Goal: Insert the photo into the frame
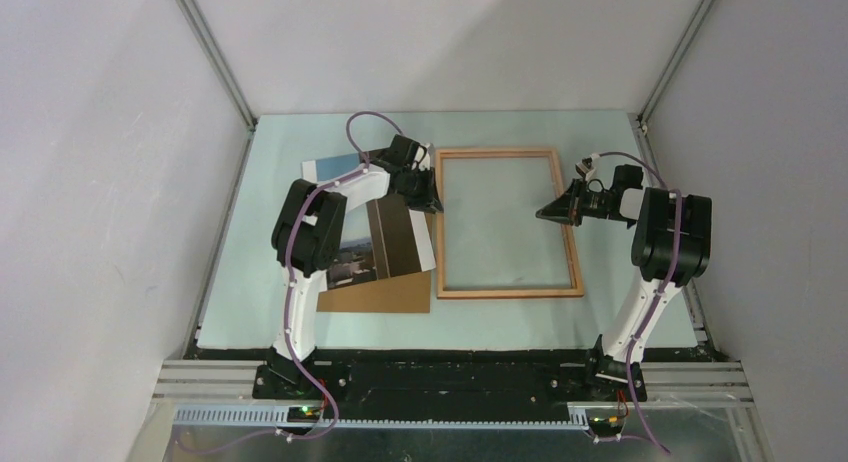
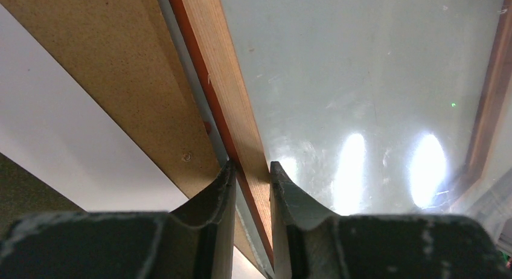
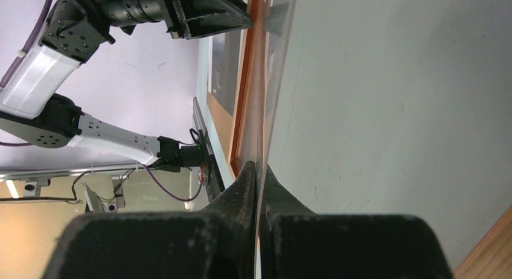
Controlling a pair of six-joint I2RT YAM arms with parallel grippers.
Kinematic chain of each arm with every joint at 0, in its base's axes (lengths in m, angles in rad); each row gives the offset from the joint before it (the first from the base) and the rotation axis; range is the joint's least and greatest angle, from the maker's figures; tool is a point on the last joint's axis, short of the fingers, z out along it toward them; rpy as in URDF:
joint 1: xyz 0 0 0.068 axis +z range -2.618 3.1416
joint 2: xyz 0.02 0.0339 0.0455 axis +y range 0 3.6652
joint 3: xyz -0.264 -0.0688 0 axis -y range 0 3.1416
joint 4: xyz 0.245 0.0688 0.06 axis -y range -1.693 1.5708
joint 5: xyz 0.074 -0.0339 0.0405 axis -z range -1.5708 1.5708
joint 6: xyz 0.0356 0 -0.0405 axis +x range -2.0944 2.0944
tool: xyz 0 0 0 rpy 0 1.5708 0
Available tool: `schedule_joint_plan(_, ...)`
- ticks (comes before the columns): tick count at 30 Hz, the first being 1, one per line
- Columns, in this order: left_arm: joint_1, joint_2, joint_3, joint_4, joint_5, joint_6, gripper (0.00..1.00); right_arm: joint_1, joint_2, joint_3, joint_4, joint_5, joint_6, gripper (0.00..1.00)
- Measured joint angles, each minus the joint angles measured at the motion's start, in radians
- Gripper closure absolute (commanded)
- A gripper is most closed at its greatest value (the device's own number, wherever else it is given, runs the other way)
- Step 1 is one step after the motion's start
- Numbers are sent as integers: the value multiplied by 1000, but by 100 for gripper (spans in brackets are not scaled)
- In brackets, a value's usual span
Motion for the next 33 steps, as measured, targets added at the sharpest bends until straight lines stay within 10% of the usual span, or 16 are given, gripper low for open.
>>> schedule_joint_plan(33,2,0,0,1,-6,0,96,27,23,0,-32,211,22,100)
